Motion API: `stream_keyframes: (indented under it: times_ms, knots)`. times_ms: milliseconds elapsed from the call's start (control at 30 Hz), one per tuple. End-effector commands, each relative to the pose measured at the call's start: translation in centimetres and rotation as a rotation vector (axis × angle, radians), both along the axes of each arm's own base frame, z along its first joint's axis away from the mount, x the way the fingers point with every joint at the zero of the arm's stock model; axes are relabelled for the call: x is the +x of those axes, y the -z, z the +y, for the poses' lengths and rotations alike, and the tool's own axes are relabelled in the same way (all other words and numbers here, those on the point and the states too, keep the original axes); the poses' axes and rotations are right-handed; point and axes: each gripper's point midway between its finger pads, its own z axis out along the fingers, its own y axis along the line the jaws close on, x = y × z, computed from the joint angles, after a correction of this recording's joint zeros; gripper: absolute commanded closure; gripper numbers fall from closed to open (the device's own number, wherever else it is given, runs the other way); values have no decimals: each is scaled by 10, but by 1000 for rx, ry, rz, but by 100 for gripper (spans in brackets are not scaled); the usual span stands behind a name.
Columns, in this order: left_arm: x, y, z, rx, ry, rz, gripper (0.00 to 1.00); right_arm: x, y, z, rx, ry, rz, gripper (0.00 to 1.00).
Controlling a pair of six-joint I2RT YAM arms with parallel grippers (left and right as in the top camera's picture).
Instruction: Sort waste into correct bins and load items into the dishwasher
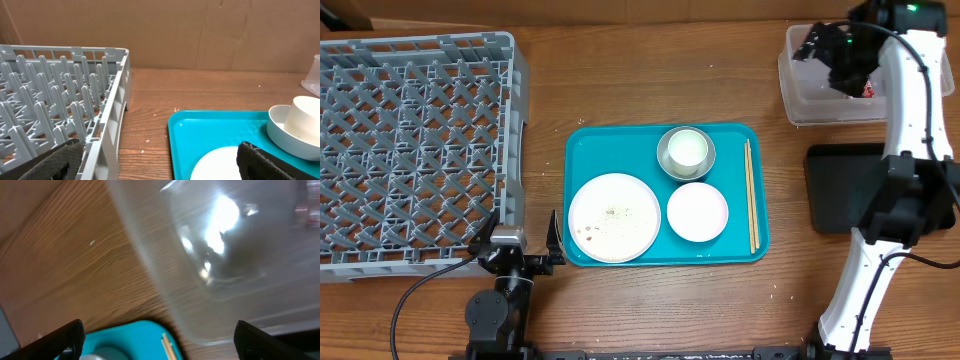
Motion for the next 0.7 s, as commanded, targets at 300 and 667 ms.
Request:
stream_keyframes:
  times_ms: [300,667]
  knots:
    - [0,0,1,22,-1,-6,0,-30,-83,170,10,-452,-221,3]
    - [0,0,1,23,-1,-6,0,-93,-36,289,-107,-686,-110,0]
